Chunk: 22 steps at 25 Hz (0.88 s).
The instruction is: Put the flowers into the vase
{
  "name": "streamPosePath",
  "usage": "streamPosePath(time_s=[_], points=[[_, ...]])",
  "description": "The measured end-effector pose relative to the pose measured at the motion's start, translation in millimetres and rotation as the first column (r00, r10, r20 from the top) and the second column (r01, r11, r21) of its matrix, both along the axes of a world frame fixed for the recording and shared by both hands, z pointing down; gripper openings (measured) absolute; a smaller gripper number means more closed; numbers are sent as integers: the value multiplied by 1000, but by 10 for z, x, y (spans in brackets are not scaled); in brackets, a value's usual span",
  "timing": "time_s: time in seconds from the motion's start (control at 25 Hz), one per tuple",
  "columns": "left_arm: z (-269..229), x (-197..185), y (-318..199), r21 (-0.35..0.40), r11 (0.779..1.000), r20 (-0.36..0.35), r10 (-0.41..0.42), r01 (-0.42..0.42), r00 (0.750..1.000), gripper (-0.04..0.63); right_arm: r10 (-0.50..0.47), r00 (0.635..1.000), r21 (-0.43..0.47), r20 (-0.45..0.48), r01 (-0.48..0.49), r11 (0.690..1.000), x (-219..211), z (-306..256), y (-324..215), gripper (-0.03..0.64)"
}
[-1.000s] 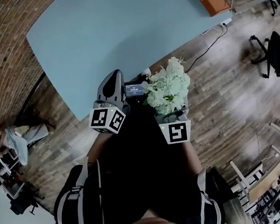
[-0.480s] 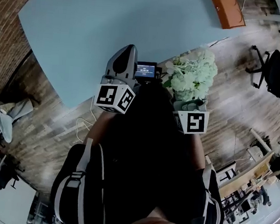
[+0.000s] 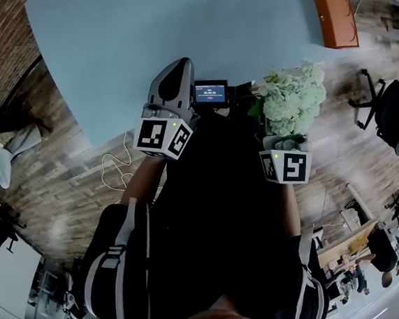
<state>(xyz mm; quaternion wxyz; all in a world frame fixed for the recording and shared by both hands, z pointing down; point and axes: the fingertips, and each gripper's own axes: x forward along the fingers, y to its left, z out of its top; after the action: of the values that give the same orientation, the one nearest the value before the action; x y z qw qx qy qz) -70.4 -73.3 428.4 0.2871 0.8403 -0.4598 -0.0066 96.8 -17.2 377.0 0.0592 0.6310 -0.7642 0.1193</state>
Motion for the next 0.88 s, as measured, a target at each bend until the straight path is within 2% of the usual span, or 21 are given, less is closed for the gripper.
streamPosePath(time_s=[0.28, 0.48, 0.68, 0.88], points=[[-45, 332, 61, 16, 994, 23, -105, 105, 994, 17, -124, 992, 41, 38, 122, 992, 271, 65, -178, 186], [-124, 704, -30, 76, 987, 99, -152, 145, 983, 17, -212, 975, 98, 62, 206, 974, 624, 105, -357, 186], [-337, 1505, -106, 97, 981, 103, -176, 166, 979, 17, -223, 972, 138, 73, 212, 967, 1390, 49, -423, 186], [-337, 2453, -275, 68, 984, 90, -169, 163, 981, 17, -205, 974, 113, 102, 193, 975, 2308, 107, -542, 186]])
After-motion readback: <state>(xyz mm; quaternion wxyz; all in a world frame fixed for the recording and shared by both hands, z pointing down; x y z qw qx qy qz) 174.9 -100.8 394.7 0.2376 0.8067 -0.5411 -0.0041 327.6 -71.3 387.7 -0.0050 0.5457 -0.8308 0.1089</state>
